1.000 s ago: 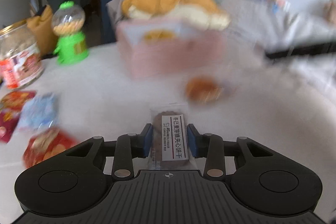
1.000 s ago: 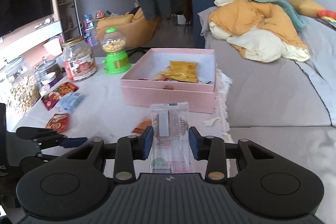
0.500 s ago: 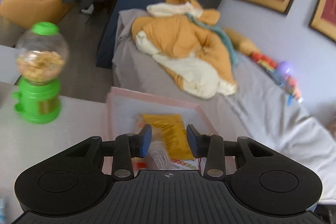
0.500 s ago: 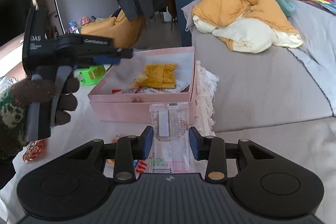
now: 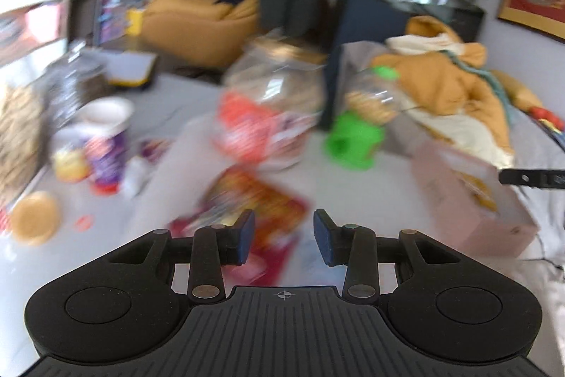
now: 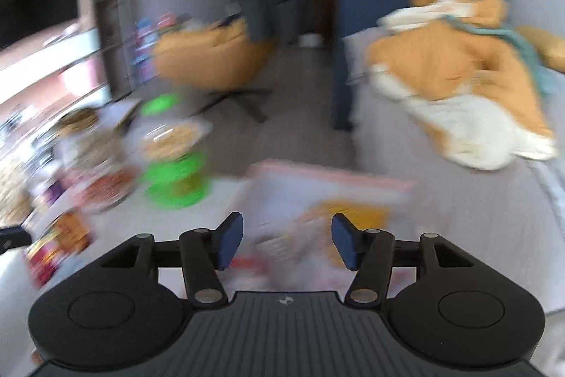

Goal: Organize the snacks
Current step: 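Drop the clear packet into the pink box with the right tool while the left drops the grey pack, then grasp the red egg snack pack with the right tool while the left grasps the blue-white candy pack, then lift the red egg pack over the pink box with the right tool while the left carries the candy pack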

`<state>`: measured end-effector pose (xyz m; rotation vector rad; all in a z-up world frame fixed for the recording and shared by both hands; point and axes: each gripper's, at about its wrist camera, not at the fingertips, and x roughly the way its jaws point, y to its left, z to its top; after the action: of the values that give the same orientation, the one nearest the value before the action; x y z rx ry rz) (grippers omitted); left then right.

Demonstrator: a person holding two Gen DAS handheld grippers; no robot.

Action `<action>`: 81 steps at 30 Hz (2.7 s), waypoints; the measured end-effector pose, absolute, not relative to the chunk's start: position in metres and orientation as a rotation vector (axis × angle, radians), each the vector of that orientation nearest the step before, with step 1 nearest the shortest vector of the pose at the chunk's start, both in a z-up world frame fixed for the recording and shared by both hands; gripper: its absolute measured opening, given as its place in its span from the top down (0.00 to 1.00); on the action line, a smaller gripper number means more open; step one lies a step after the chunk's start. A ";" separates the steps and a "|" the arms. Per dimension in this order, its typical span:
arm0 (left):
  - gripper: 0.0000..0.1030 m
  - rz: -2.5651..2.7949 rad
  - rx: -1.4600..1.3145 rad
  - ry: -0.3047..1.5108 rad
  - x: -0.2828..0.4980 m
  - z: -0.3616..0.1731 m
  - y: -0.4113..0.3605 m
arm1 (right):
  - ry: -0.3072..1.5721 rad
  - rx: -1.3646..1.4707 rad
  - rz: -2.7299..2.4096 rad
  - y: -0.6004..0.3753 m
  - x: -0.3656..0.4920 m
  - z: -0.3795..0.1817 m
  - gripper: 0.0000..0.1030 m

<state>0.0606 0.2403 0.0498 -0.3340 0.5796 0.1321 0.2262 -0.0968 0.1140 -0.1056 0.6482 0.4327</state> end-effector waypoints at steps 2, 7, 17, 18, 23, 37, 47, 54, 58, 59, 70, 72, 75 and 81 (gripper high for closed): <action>0.60 0.155 -0.376 0.587 0.050 0.040 0.254 | 0.682 -0.108 0.530 -0.068 0.209 0.104 0.30; 0.60 0.153 -0.466 0.547 0.018 0.034 0.272 | 0.875 -0.033 0.729 0.010 0.184 0.071 0.24; 0.60 0.090 -0.420 0.549 0.020 0.024 0.253 | 0.865 -0.371 0.817 0.078 0.095 0.027 0.24; 0.60 0.084 -0.414 0.551 0.021 0.024 0.250 | 0.840 -0.396 0.810 0.074 0.090 0.027 0.24; 0.60 0.039 -0.342 0.580 0.041 0.030 0.227 | 0.753 -0.456 0.701 0.031 0.073 0.032 0.24; 0.53 0.017 -0.028 0.682 0.118 0.019 0.135 | 0.753 -0.244 0.497 -0.095 0.068 0.016 0.10; 0.53 0.015 -0.011 0.701 0.123 0.025 0.123 | 0.762 -0.173 0.483 -0.104 0.070 0.012 0.07; 0.53 -0.042 0.020 0.684 0.120 0.029 0.109 | 0.763 -0.170 0.467 -0.101 0.072 0.011 0.04; 0.39 -0.058 0.172 0.699 0.125 0.018 0.086 | 0.762 -0.166 0.465 -0.102 0.070 0.011 0.04; 0.35 -0.067 0.182 0.704 0.127 0.017 0.083 | 0.761 -0.166 0.463 -0.102 0.070 0.010 0.04; 0.24 0.011 0.104 0.698 0.138 0.007 0.118 | 0.762 -0.165 0.464 -0.102 0.070 0.010 0.03; 0.24 0.008 0.050 0.725 0.144 0.008 0.125 | 0.762 -0.165 0.464 -0.102 0.071 0.010 0.03; 0.24 0.014 0.009 0.745 0.146 0.010 0.126 | 0.762 -0.165 0.465 -0.102 0.070 0.010 0.03; 0.35 -0.024 -0.036 0.764 0.136 0.016 0.114 | 0.768 -0.165 0.471 -0.102 0.071 0.010 0.01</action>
<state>0.1361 0.1140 0.0155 -0.0361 0.7636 -0.0243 0.0715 -0.1019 0.0095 -0.1645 0.7681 0.4713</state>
